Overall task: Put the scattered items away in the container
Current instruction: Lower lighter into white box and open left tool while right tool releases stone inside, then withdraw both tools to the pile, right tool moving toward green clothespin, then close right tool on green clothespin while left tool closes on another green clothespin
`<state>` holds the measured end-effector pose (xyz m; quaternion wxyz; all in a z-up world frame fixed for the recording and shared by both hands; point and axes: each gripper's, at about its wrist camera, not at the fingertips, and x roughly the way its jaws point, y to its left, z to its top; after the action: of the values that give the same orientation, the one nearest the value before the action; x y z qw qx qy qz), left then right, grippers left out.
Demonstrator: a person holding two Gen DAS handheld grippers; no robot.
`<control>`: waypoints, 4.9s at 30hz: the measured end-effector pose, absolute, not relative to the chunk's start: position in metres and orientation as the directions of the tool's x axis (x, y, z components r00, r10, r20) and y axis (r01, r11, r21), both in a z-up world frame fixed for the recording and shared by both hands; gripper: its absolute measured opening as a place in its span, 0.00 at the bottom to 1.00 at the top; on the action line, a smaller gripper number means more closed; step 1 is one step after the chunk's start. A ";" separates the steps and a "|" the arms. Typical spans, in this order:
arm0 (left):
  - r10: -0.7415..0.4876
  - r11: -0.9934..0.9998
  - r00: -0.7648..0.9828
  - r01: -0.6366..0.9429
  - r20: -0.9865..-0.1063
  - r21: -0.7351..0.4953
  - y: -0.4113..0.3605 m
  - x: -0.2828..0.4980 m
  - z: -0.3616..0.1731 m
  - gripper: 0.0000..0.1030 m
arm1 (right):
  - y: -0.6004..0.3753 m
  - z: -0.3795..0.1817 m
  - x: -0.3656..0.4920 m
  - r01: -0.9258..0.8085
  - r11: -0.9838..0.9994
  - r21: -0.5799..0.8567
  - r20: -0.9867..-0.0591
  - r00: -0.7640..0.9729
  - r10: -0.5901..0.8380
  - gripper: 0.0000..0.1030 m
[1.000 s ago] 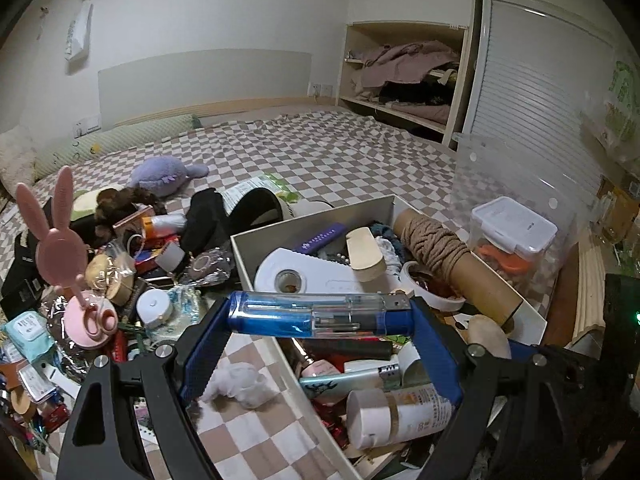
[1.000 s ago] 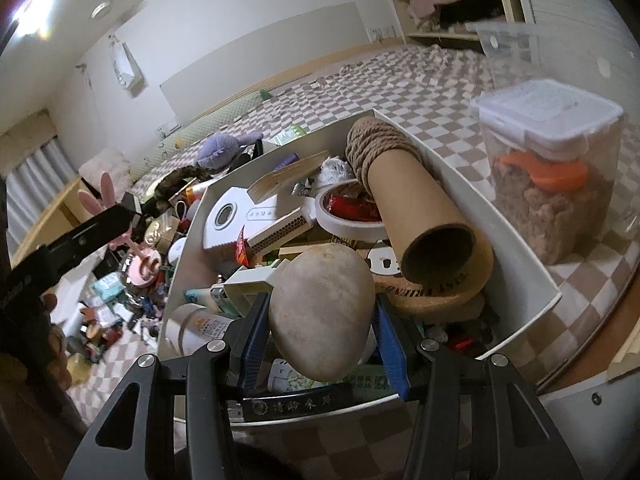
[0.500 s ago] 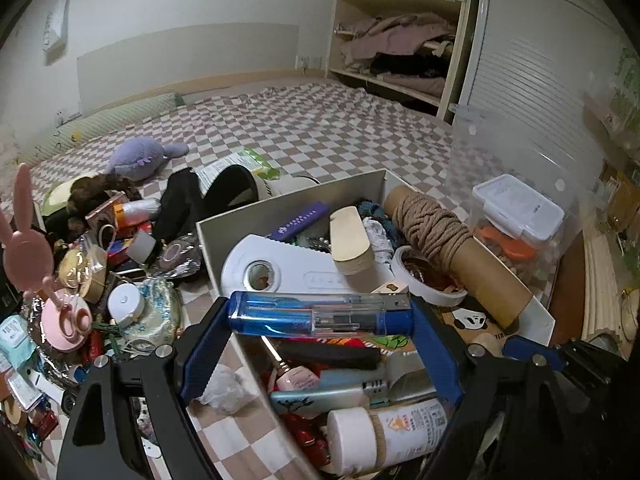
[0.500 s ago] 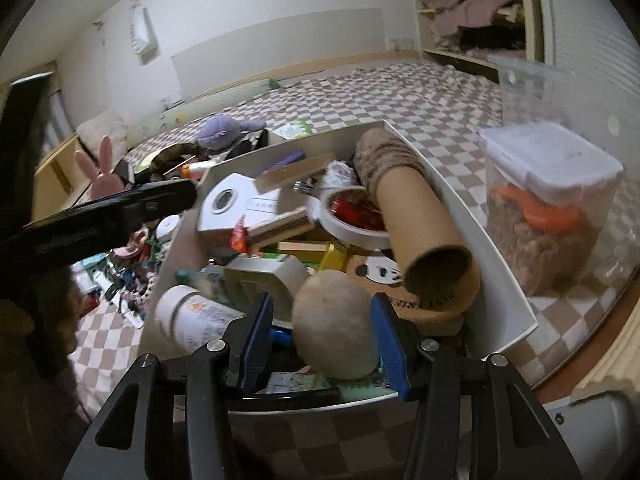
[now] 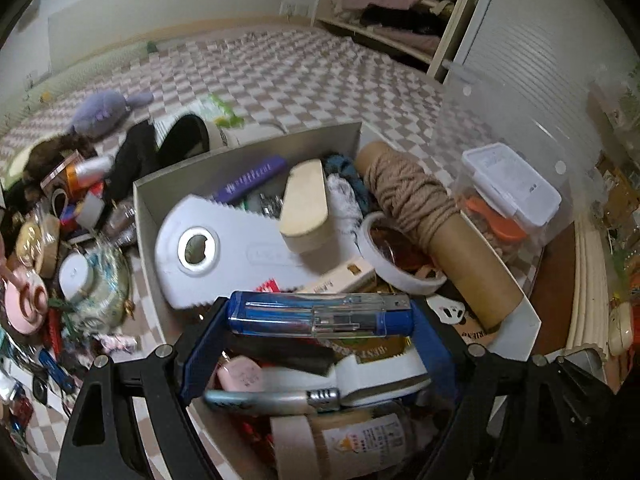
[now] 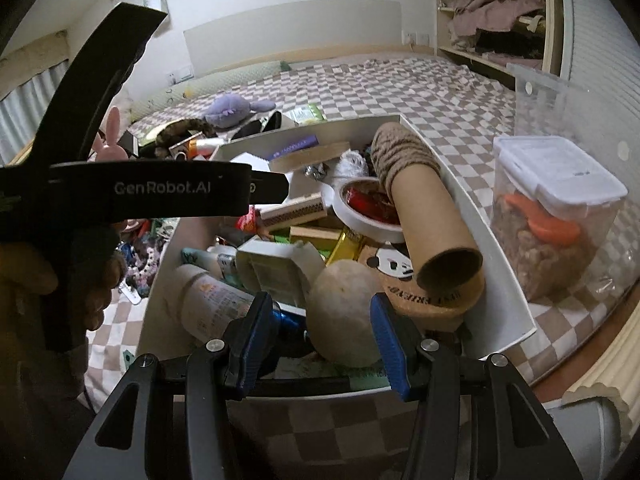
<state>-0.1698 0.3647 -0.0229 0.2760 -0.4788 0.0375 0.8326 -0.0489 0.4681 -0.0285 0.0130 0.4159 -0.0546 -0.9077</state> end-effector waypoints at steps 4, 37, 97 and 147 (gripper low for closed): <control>0.396 -0.853 -0.343 -0.480 -0.852 -0.203 0.369 -0.171 -0.033 0.85 | 0.472 -0.030 -0.048 -0.031 -0.993 0.117 -0.760 -0.647 -0.070 0.50; 0.450 -0.823 -0.489 -0.552 -0.747 -0.135 0.321 -0.131 0.015 1.00 | 0.456 -0.010 -0.036 -0.077 -0.992 0.097 -0.742 -0.671 -0.020 0.72; 0.176 -0.979 -0.688 -0.200 -0.704 -0.049 -0.008 -0.109 -0.072 1.00 | 0.243 -0.069 -0.051 0.389 -0.921 -0.035 -0.775 -0.593 -0.221 1.00; 0.229 -0.966 -0.560 -0.033 -0.796 -0.255 -0.068 -0.120 -0.128 0.97 | 0.206 -0.130 -0.095 0.535 -0.820 0.203 -0.932 -0.151 -0.329 0.24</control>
<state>-0.1199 -0.0679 -0.1276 0.0748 -0.4630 -0.1057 0.8769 -0.0954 0.2059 -0.1299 0.2869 0.5849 0.0880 -0.7536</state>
